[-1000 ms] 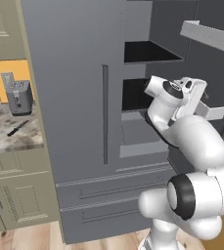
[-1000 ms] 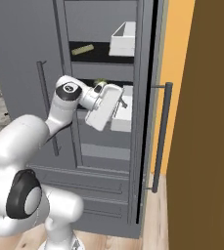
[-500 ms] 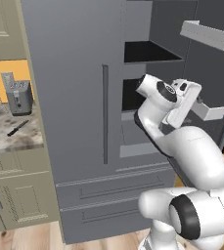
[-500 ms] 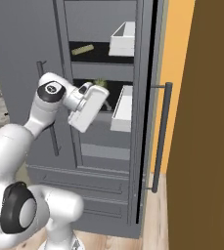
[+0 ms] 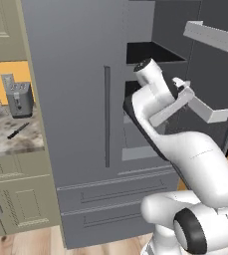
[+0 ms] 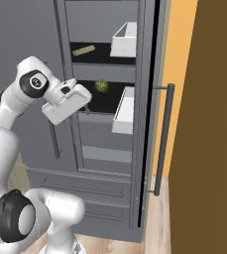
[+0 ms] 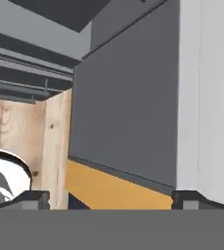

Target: Retrieve the butter from the fridge and place it on a plate on the dining table. Then retrieve the butter knife by the fridge and place it near the plate.

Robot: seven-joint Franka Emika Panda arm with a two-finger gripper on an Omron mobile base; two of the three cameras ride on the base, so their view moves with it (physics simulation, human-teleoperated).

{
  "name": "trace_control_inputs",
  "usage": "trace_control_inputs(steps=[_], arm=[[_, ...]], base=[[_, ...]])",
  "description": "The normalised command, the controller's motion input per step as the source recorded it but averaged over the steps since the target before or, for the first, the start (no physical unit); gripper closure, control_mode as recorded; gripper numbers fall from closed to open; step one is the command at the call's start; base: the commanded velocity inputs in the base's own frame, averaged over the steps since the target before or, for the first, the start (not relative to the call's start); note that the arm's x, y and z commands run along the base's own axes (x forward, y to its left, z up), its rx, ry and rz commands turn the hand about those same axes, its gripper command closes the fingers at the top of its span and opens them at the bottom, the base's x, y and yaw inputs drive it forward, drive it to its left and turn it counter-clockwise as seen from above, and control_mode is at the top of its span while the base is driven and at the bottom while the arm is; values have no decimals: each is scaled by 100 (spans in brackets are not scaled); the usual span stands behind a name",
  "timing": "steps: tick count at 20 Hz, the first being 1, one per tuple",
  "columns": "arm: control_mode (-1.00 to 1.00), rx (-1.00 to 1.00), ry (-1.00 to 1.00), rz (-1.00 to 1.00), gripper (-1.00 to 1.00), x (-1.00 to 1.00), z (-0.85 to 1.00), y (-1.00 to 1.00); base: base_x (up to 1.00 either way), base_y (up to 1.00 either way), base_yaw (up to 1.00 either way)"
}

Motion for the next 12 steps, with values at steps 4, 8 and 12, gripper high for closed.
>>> trace_control_inputs(steps=[4,8,12], arm=[[-100,55,-35,1,-100,0,0,99],[-100,67,-28,0,-100,0,0,65],[-100,50,-36,-3,-100,0,3,43]], base=[[0,0,0],[0,0,0],[0,0,0]])
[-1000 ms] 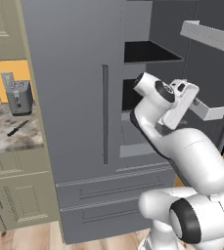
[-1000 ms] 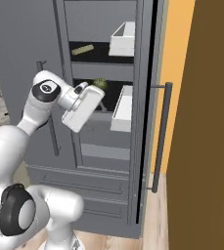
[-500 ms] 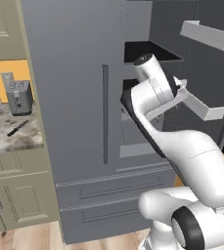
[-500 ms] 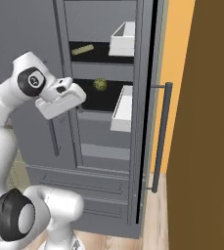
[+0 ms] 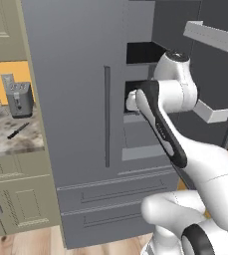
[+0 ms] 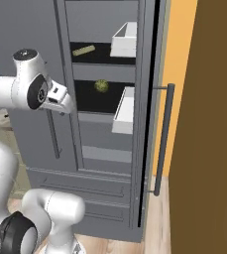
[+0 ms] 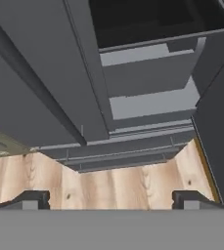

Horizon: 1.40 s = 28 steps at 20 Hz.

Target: Retrieve the butter from the fridge and place it on a plate on the dining table. Then retrieve the butter knife by the fridge and place it near the plate.

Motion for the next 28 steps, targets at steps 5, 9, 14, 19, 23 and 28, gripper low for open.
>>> trace_control_inputs(steps=[5,9,14,19,23,28], arm=[[-100,9,-36,-1,-100,0,38,30],[-100,-3,-9,5,-100,0,38,31],[-100,-15,0,5,-100,20,22,65],[-100,-29,0,0,-100,24,16,61],[-100,-15,-12,0,-100,30,-3,17],[-100,-13,-24,0,-100,5,-18,0]], base=[[0,0,0],[0,0,0],[0,0,0],[0,0,0],[0,0,0],[0,0,0]])
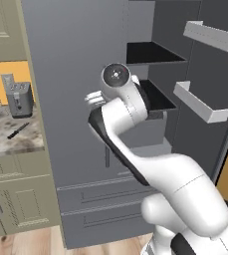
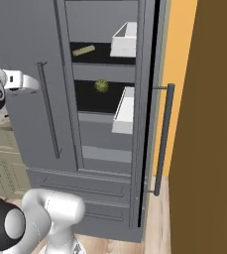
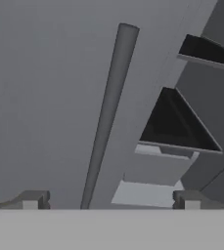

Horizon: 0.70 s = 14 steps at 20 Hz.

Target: Retrieve the butter from the fridge and place it on a plate on the dining table. Then retrieve the butter knife by the fridge and place it near the plate.

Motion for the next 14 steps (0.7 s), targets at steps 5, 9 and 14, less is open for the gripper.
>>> trace_control_inputs(steps=[5,9,14], arm=[[-100,-2,-21,0,-100,28,-4,0],[-100,1,-5,1,-100,44,0,-2],[-100,2,0,0,-100,46,0,-9]], base=[[0,0,0],[0,0,0],[0,0,0]])
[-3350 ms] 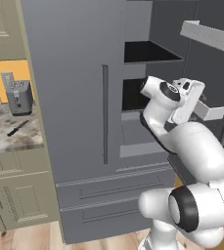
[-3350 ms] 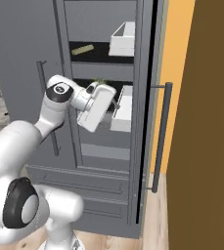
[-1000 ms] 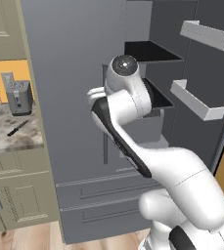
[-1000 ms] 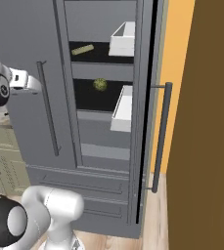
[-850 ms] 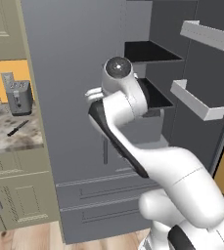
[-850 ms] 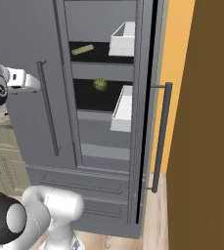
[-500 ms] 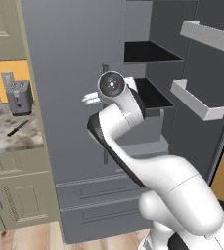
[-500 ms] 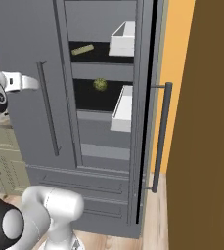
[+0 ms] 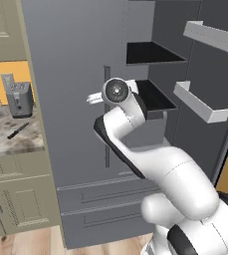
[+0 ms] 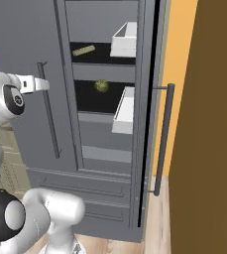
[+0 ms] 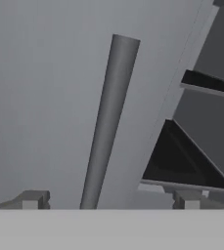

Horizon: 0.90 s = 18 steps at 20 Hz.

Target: Retrieve the butter from the fridge and place it on a plate on the dining table. Then retrieve the butter knife by the fridge and place it near the plate.

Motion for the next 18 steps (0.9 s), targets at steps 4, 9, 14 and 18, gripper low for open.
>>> trace_control_inputs(steps=[4,9,14,18], arm=[[-100,0,0,0,-100,44,-2,-1],[-100,0,-1,0,-100,43,-1,1],[-100,0,0,0,-100,47,0,0],[-100,0,0,0,-100,43,0,0]], base=[[0,0,0],[0,0,0],[0,0,0],[0,0,0]])
